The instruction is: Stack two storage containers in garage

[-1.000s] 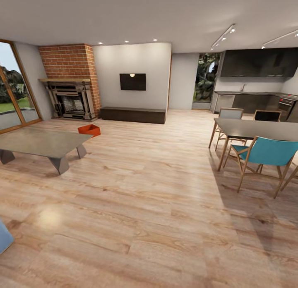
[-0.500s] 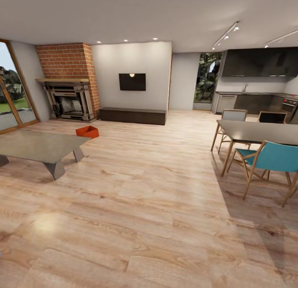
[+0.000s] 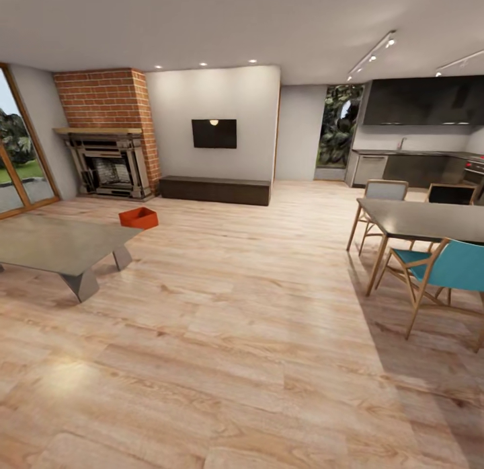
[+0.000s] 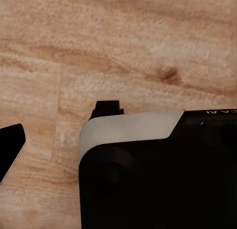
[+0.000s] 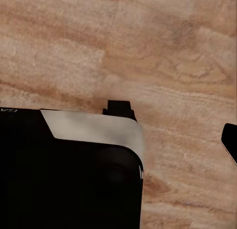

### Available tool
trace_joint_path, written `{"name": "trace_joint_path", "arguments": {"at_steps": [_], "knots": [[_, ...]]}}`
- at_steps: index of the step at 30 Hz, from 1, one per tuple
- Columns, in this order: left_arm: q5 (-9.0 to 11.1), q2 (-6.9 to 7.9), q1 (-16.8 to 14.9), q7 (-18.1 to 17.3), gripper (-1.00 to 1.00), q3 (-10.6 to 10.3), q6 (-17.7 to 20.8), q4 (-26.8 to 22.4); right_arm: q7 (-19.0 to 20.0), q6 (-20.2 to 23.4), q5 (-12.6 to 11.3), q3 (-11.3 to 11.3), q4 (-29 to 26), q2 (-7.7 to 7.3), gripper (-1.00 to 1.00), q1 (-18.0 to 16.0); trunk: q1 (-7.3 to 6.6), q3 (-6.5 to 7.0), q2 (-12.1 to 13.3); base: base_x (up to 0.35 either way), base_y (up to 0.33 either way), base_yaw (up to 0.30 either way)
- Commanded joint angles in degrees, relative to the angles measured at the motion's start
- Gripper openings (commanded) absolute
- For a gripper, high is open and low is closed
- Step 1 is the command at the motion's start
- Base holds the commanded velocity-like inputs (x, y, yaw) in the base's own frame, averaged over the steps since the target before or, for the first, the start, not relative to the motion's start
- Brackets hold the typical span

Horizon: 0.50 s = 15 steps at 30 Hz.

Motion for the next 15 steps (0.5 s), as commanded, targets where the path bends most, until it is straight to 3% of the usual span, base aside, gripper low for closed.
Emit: {"name": "trace_joint_path", "arguments": {"at_steps": [1,15], "knots": [[-0.2,-0.01,0.0,0.2,1.0,-0.1,-0.2,0.1,-0.1,-0.2,-0.5,0.5,0.2,0.06,1.0,-0.1,0.03,-0.06,0.0,0.322,0.0,0.0],[-0.2,-0.01,0.0,0.2,1.0,-0.1,-0.2,0.1,-0.1,-0.2,-0.5,0.5,0.2,-0.1,1.0,-0.1,0.03,-0.06,0.0,0.322,0.0,0.0]]}}
